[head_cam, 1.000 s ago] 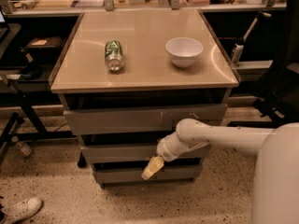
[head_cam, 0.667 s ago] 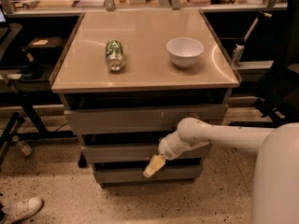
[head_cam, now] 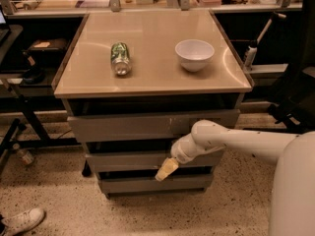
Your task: Open middle drawer
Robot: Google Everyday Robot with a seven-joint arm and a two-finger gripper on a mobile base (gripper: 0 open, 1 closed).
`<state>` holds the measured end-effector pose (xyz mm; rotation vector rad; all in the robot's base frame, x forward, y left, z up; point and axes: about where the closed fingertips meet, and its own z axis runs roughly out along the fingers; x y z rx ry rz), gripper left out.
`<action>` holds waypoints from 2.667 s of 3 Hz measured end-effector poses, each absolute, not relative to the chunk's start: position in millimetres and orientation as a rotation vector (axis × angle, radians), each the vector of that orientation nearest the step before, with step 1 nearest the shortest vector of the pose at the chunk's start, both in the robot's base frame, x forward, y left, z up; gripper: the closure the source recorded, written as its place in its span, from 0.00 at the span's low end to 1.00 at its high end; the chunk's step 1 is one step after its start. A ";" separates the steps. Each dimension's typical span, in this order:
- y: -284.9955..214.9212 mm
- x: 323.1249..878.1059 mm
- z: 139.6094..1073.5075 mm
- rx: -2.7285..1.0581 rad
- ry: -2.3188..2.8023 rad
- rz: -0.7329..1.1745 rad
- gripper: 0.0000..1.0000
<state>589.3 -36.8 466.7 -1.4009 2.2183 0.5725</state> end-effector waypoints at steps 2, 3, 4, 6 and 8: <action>-36.9 589.4 466.9 -1.401 2.218 0.572 0.19; -36.9 589.3 466.8 -1.401 2.218 0.572 0.42; -36.8 589.3 466.8 -1.401 2.218 0.572 0.65; -36.8 589.3 466.8 -1.401 2.218 0.572 0.39; -36.8 589.3 466.7 -1.401 2.218 0.572 0.00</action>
Offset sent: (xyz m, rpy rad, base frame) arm 0.0001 -0.0001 0.0002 -0.0002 -0.0004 -0.0002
